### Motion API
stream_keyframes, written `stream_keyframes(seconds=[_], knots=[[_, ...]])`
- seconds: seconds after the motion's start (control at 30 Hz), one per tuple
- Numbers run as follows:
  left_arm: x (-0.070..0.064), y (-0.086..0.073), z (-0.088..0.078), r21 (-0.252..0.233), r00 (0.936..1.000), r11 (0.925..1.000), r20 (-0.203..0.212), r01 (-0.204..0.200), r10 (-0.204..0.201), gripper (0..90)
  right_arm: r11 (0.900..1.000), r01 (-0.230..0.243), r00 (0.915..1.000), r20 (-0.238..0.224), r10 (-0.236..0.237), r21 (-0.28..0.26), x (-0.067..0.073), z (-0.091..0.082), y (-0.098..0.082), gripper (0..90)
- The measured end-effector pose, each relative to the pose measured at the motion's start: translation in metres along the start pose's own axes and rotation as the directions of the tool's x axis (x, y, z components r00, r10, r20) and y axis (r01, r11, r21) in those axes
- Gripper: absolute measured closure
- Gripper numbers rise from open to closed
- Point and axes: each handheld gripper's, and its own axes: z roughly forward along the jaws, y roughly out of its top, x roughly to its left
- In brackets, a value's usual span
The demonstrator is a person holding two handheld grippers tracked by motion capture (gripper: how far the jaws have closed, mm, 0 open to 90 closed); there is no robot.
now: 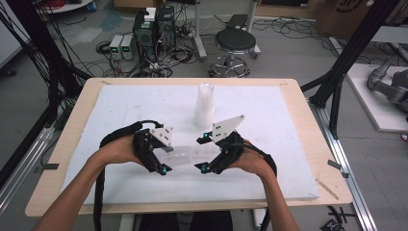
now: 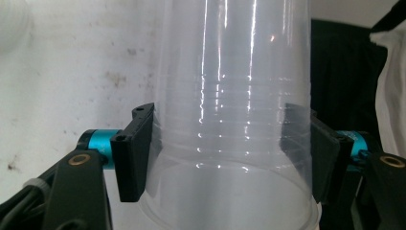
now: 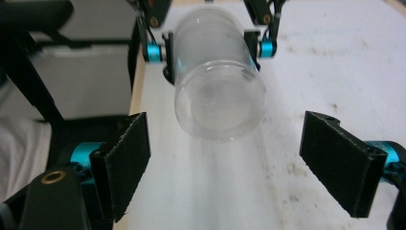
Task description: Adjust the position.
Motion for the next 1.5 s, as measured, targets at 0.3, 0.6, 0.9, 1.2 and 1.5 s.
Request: stream_keyframes(seconds=[0.3, 0.6, 0.9, 1.2, 1.5], knots=[[0.001, 0.005, 0.004, 0.056, 0.9999, 0.9984, 0.011, 0.002, -0.003, 30.4, 0.977, 0.034, 0.9988, 0.028, -0.041, 0.209, 0.002, 0.012, 0.006, 17.5], [0.001, 0.013, 0.013, 0.083, 0.9998, 0.9965, 0.015, -0.010, 0.009, 30.5, 0.962, 0.043, 0.9982, 0.030, -0.053, 0.271, 0.003, 0.018, 0.011, 17.6], [0.000, 0.026, 0.015, 0.088, 0.9996, 0.9959, 0.017, -0.023, 0.021, 30.4, 0.941, 0.054, 0.9975, 0.025, -0.066, 0.335, 0.004, 0.025, 0.014, 18.1], [0.001, 0.030, 0.020, 0.107, 0.9994, 0.9938, 0.024, -0.028, 0.025, 30.5, 0.933, 0.059, 0.9974, 0.018, -0.070, 0.355, 0.003, 0.026, 0.014, 19.7], [0.002, 0.031, 0.024, 0.117, 0.9993, 0.9925, 0.023, -0.033, 0.031, 30.5, 0.928, 0.061, 0.9979, -0.006, -0.064, 0.366, 0.004, 0.028, 0.014, 22.9]])
